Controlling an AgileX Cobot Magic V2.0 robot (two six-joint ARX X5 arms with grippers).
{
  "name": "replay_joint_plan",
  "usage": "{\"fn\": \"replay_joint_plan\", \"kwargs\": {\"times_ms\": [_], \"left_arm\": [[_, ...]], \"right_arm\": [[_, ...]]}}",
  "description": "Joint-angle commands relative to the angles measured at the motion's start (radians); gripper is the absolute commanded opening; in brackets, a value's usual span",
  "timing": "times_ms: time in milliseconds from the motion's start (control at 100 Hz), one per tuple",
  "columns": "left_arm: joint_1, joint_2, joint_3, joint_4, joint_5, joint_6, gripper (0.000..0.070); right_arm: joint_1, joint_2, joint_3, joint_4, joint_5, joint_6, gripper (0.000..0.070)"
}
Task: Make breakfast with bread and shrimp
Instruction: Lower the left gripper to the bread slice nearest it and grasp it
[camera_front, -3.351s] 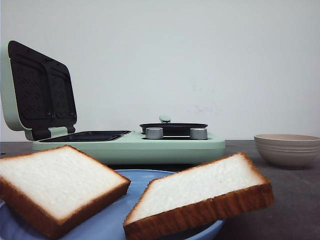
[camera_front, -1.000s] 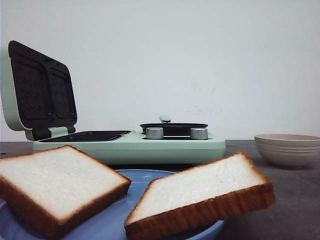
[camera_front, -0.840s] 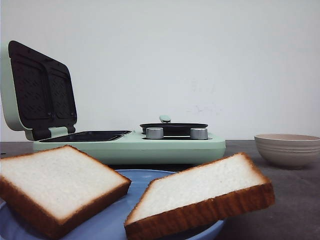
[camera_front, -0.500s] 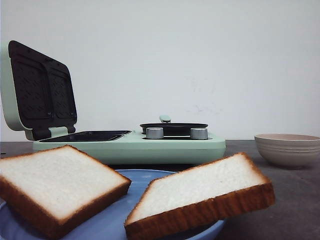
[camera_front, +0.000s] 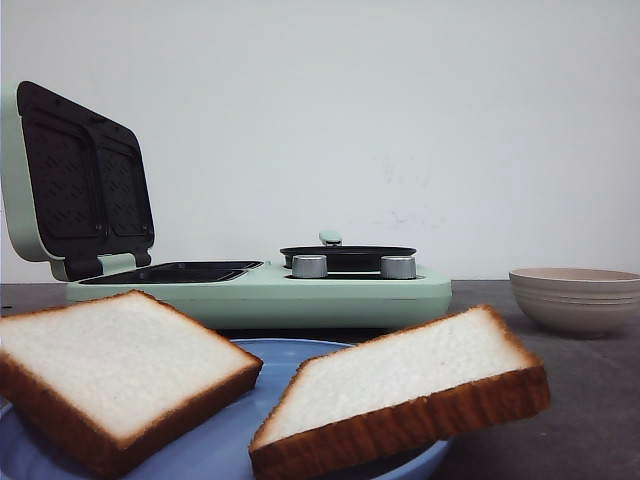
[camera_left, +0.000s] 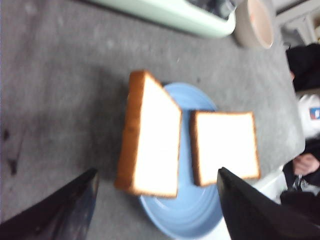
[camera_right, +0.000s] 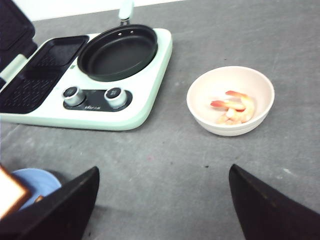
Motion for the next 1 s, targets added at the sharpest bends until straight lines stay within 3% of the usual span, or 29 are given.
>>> {"fn": "replay_joint_plan", "kwargs": {"times_ms": [0, 60, 220, 560, 990], "left_arm": [[-0.003, 0.012, 0.013, -0.002, 0.009, 0.054, 0.0409], [-0.009, 0.016, 0.013, 0.003, 0.008, 0.053, 0.0441], [-0.029, 0.034, 0.008, 0.002, -0.001, 0.052, 0.0441], [-0.138, 0.124, 0.001, 0.054, -0.118, 0.015, 0.044], [-0.232, 0.29, -0.033, 0.199, -0.118, -0.006, 0.0441]], "right_arm": [[0.003, 0.0, 0.016, 0.006, -0.003, -0.011, 0.0521], [0.003, 0.0, 0.016, 0.006, -0.003, -0.011, 0.0521], [0.008, 0.0, 0.016, 0.006, -0.003, -0.011, 0.0521], [0.009, 0.0, 0.016, 0.006, -0.003, -0.011, 0.0521], [0.009, 0.0, 0.016, 0.006, -0.003, -0.011, 0.0521]]}}
